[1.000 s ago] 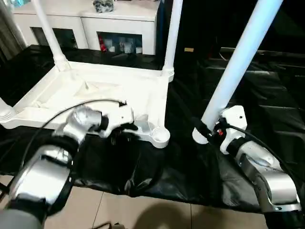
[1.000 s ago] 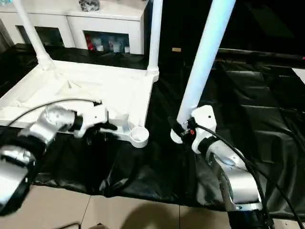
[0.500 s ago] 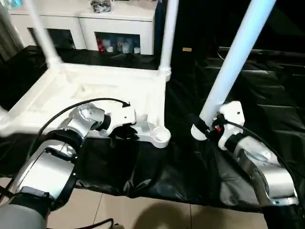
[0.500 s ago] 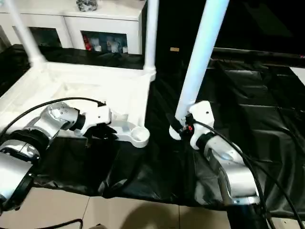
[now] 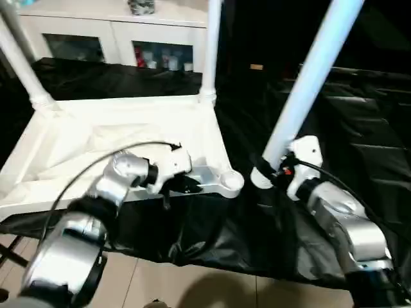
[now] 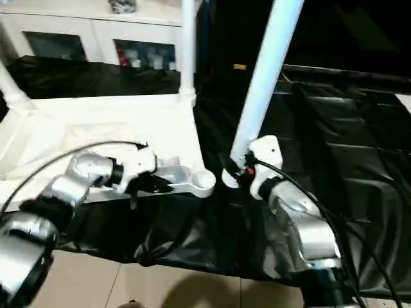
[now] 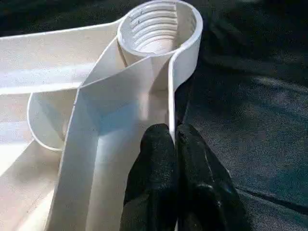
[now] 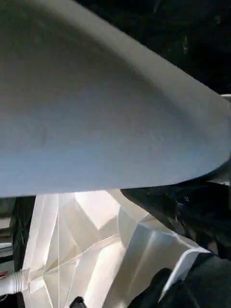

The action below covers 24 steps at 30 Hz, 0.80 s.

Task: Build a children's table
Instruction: Rotate table base, then insert table leg to table base

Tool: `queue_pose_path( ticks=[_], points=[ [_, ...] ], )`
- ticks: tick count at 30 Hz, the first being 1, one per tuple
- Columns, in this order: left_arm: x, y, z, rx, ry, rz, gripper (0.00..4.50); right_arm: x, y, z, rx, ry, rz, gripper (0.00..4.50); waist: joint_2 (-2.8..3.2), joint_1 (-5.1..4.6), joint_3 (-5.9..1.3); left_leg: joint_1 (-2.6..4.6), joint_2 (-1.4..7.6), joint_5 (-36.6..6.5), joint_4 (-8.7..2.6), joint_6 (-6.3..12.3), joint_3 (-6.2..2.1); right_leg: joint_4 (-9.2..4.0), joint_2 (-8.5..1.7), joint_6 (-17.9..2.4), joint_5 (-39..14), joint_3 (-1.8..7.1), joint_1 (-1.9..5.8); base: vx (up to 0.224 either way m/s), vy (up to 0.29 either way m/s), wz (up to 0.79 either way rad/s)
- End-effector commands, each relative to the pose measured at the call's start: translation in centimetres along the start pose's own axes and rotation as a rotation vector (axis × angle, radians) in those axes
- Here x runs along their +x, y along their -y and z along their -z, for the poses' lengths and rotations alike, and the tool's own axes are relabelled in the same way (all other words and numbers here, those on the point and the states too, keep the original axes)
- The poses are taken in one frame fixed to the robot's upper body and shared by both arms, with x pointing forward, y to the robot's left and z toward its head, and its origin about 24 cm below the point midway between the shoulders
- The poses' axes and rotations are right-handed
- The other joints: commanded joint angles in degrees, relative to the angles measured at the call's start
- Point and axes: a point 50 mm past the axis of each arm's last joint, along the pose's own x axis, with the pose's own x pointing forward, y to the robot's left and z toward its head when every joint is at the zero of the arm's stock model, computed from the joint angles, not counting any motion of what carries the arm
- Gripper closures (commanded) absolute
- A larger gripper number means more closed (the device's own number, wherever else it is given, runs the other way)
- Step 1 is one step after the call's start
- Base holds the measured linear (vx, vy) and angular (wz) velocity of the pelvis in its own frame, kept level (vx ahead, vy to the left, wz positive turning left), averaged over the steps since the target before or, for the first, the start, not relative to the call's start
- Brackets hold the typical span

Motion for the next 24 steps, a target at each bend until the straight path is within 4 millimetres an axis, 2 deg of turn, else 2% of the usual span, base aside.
queue_pose_path(
  ticks=[1,3,5,9,12,14,16,20,21,24],
  points=[
    [1.0,1.0,0.5,-0.047,0.001,0.014,4.48,0.3,-0.1,-0.5,-0.011,0.01,-0.024,2.61,-0.76,0.12,-3.58,0.28,3.19,-8.13,-4.63,1.25,-0.85,-4.32,-5.22,-11.4,-11.12,2.86,2.36,0.0,0.0,0.0],
    [1.0,0.9,0.5,-0.066,0.011,0.001,4.48,0.3,-0.2,-0.5,-0.012,0.01,-0.027,2.61,-0.75,0.17,-3.64,0.38,3.17,-7.84,-4.59,1.37,-0.8,-4.19,-5.18,-11.74,-9.65,2.85,2.31,0.0,0.0,0.0],
    [0.7,1.0,0.6,-0.052,0.005,0.004,4.48,0.5,-0.2,-0.8,-0.011,0.019,-0.033,2.61,-0.82,0.13,-3.72,0.1,3.07,-6.91,-4.56,1.73,-0.82,-3.97,-5.17,-11.92,-7.6,2.83,2.52,0.0,0.0,0.0],
    [0.5,1.1,1.0,-0.109,0.021,0.009,4.48,0.8,-0.3,-1.1,0.017,0.026,-0.066,2.61,-1.17,0.06,-3.61,0.01,2.92,-6.95,-4.58,1.84,-0.73,-4.09,-5.29,-11.78,-8.69,2.79,2.63,0.0,0.0,0.0],
    [0.1,1.1,1.4,-0.142,0.011,0.016,4.5,1.4,-0.8,-1.3,0.049,0.028,-0.127,2.61,-1.05,0.16,-3.54,0.08,2.99,-7.52,-4.64,1.75,-0.77,-4.34,-5.38,-11.32,-10.84,2.84,2.57,0.0,0.0,0.0],
    [-0.2,1.1,1.8,-0.141,-0.016,0.013,4.5,2.1,-1.2,-1.3,0.059,0.009,-0.161,2.61,-1.03,-0.13,-3.59,-0.08,3.05,-7.09,-4.74,1.61,-0.89,-4.15,-5.23,-11.57,-9.72,2.78,2.56,0.0,0.0,0.0],
    [-0.3,1.1,2.0,-0.138,-0.028,0.006,4.5,2.6,-1.5,-1.0,0.06,-0.026,-0.182,2.61,-1.19,-0.23,-3.61,0.08,3.0,-6.57,-4.66,1.58,-0.72,-4.18,-5.14,-11.81,-8.96,2.79,2.43,0.0,0.0,0.0],
    [-0.2,1.3,1.9,-0.142,-0.005,0.003,4.5,3.4,-2.2,-0.3,0.039,-0.086,-0.245,2.61,-0.96,-0.27,-3.66,-0.07,3.01,-6.09,-4.62,1.56,-0.71,-3.96,-5.21,-12.78,-7.06,2.83,2.54,0.0,0.0,0.0],
    [-0.1,1.3,1.9,-0.146,0.003,0.001,4.5,3.6,-2.3,-0.3,0.041,-0.091,-0.245,2.61,-0.66,-0.13,-3.7,0.03,3.05,-6.01,-4.6,1.41,-0.73,-3.87,-5.25,-12.72,-6.74,2.86,2.55,0.0,0.0,0.0],
    [0.0,1.4,1.7,-0.159,0.016,-0.001,4.5,4.0,-2.3,0.0,0.061,-0.108,-0.243,2.61,-0.8,-0.21,-3.69,0.07,3.11,-6.49,-4.7,0.95,-0.71,-3.87,-5.19,-13.03,-6.56,2.85,2.58,0.0,0.0,0.0]
  ],
)
